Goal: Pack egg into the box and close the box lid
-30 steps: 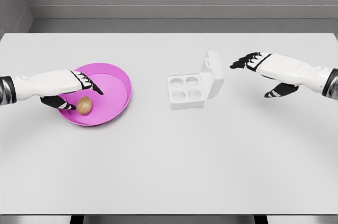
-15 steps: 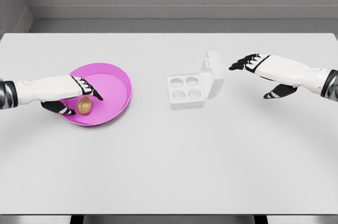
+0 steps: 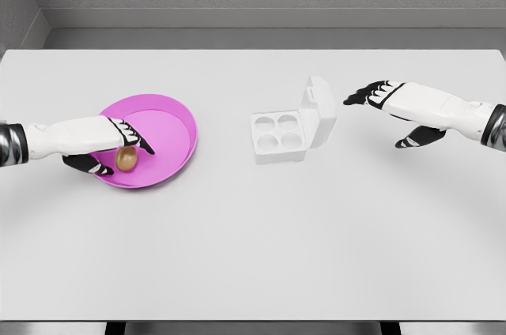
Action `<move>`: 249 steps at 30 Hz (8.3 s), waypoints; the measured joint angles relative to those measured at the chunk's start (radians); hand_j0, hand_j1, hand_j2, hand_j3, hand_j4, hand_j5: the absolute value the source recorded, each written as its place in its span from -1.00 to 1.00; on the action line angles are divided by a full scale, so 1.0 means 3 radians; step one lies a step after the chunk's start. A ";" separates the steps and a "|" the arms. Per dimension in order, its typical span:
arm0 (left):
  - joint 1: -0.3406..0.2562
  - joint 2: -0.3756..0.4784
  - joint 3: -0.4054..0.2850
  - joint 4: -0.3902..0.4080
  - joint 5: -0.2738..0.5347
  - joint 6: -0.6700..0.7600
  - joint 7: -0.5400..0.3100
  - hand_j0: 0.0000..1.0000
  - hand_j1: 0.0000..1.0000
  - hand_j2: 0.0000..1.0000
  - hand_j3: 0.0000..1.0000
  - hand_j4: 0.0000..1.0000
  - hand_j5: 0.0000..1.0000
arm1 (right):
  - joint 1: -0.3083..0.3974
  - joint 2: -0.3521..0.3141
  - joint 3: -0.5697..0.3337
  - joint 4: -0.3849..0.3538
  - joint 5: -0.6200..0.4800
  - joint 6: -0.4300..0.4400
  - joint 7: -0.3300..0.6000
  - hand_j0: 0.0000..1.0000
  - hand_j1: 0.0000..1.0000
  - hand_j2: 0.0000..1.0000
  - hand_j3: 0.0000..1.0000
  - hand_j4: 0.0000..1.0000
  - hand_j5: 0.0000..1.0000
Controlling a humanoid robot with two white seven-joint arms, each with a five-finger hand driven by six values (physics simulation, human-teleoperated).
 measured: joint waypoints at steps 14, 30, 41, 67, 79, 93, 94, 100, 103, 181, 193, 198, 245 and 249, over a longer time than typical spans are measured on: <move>0.0005 -0.0064 -0.0008 0.0044 0.0000 0.0000 0.0000 0.46 0.46 0.46 0.46 0.46 0.46 | 0.0000 0.0000 0.0000 0.0000 0.0001 0.0000 0.0000 1.00 1.00 1.00 1.00 1.00 1.00; 0.0010 -0.0072 -0.0014 0.0066 -0.0019 0.0000 0.0004 0.46 0.46 0.46 0.46 0.46 0.46 | -0.0005 0.0000 -0.0005 0.0004 -0.0002 0.0000 0.0000 1.00 1.00 1.00 1.00 1.00 1.00; 0.0010 -0.0070 -0.0053 0.0079 -0.0020 0.0000 0.0005 0.35 0.35 0.35 0.35 0.35 0.35 | 0.0000 0.0000 -0.0001 0.0005 -0.0001 0.0000 0.0000 1.00 1.00 1.00 1.00 1.00 1.00; -0.0026 -0.0122 -0.0019 0.0147 -0.0009 -0.0001 0.0007 0.02 0.02 0.02 0.02 0.02 0.02 | 0.0000 -0.0003 0.0000 0.0051 0.0002 0.0000 0.0000 1.00 1.00 1.00 1.00 1.00 1.00; -0.0041 -0.0241 0.0114 0.0148 0.0041 -0.0001 0.0030 -0.06 -0.06 -0.06 -0.06 -0.06 -0.06 | 0.0000 -0.0005 0.0000 0.0065 0.0002 0.0000 0.0000 1.00 1.00 1.00 1.00 1.00 1.00; -0.0036 -0.0477 0.0307 0.0154 0.0119 0.0000 0.0050 -0.09 -0.09 -0.09 -0.09 -0.09 -0.09 | 0.0000 -0.0011 -0.0005 0.0066 0.0002 0.0000 0.0000 1.00 1.00 1.00 1.00 1.00 1.00; -0.0036 -0.0489 0.0323 0.0155 0.0122 0.0000 0.0050 -0.09 -0.09 -0.09 -0.09 -0.09 -0.09 | 0.0000 -0.0012 -0.0005 0.0066 0.0002 0.0000 0.0000 1.00 1.00 1.00 1.00 1.00 1.00; -0.0036 -0.0597 0.0402 0.0202 0.0135 0.0000 0.0050 -0.09 -0.09 -0.09 -0.09 -0.09 -0.09 | 0.0000 -0.0021 -0.0005 0.0067 0.0002 0.0000 0.0000 1.00 1.00 1.00 1.00 1.00 1.00; -0.0036 -0.0657 0.0419 0.0217 0.0156 0.0000 0.0050 -0.09 -0.09 -0.09 -0.09 -0.09 -0.09 | 0.0000 -0.0021 -0.0005 0.0078 0.0002 0.0000 0.0000 1.00 1.00 1.00 1.00 1.00 1.00; 0.0051 -0.1715 0.0706 0.0478 0.0007 0.0000 0.0083 -0.21 -0.21 -0.21 -0.21 -0.21 -0.21 | -0.0020 0.0000 0.0014 0.0176 0.0059 0.0000 0.0000 1.00 1.00 1.00 1.00 1.00 1.00; 0.0051 -0.1869 0.0735 0.0633 -0.0035 0.0000 0.0181 -0.21 -0.21 -0.21 -0.21 -0.21 -0.21 | -0.0051 0.0003 0.0069 0.0166 0.0063 0.0000 0.0000 1.00 1.00 1.00 1.00 1.00 1.00; 0.0051 -0.1903 0.0732 0.0729 -0.0089 0.0000 0.0200 -0.21 -0.21 -0.21 -0.21 -0.21 -0.21 | -0.0051 0.0005 0.0079 0.0172 0.0063 0.0000 0.0000 1.00 1.00 1.00 1.00 1.00 1.00; 0.0107 -0.2042 0.0640 0.1031 -0.0136 0.0001 0.0264 0.12 0.12 0.12 0.12 0.12 0.12 | -0.0056 0.0007 0.0119 0.0174 0.0069 0.0000 0.0000 1.00 1.00 1.00 1.00 1.00 1.00; 0.0107 -0.2028 0.0650 0.1013 -0.0130 0.0001 0.0265 0.20 0.20 0.20 0.20 0.20 0.20 | -0.0056 0.0009 0.0126 0.0174 0.0069 0.0000 0.0000 1.00 1.00 1.00 1.00 1.00 1.00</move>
